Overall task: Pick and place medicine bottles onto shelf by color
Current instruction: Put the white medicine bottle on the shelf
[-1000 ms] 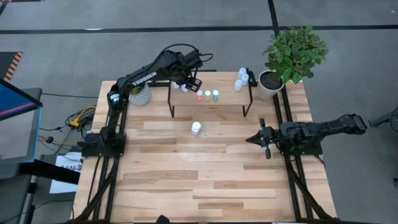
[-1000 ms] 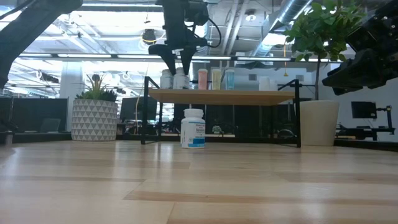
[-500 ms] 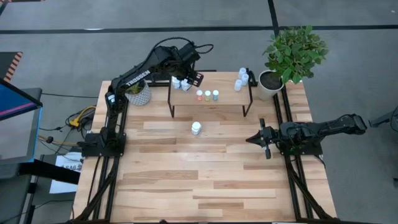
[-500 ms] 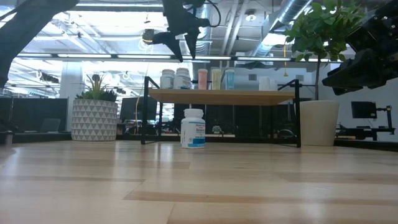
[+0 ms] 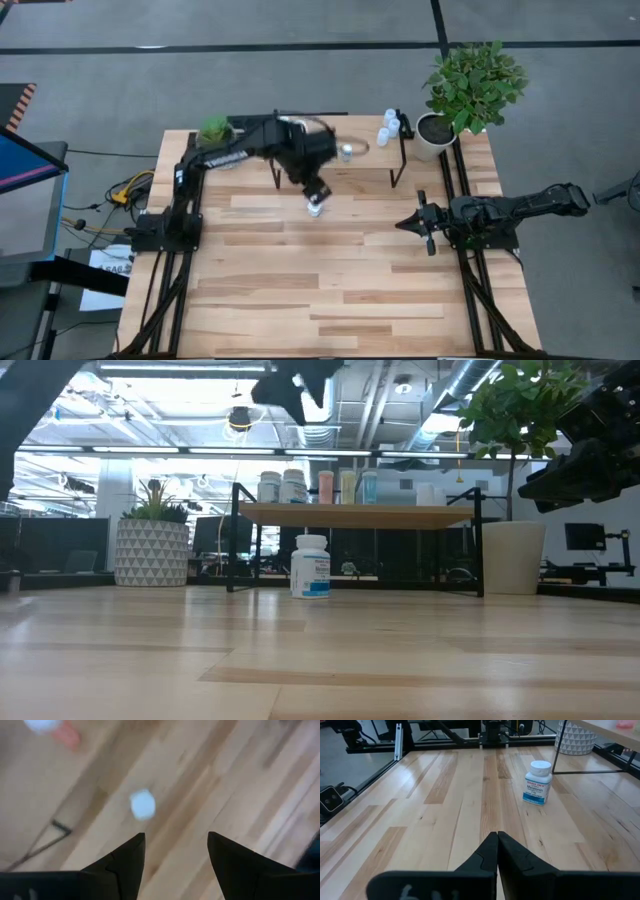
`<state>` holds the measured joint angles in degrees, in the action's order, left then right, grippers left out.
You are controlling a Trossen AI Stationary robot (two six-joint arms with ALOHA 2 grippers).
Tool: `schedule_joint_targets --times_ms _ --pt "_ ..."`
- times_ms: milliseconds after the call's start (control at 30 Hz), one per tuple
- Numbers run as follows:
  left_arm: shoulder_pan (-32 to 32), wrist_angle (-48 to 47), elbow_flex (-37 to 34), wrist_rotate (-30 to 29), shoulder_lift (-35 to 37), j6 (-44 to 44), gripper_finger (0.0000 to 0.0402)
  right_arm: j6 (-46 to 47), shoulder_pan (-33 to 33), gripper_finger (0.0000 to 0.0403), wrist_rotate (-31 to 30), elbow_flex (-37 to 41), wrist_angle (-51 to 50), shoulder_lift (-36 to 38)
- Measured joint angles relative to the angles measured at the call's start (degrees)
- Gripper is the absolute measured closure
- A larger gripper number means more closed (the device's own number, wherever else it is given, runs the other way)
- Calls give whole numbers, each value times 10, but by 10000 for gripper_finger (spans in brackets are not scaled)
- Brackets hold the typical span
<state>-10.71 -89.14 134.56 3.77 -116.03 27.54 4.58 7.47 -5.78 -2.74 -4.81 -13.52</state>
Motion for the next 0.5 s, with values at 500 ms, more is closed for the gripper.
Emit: schedule_joint_targets --times_ms 500 --pt "158 -7 -153 -167 8 -27 200 20 0 370 0 0 6 0"
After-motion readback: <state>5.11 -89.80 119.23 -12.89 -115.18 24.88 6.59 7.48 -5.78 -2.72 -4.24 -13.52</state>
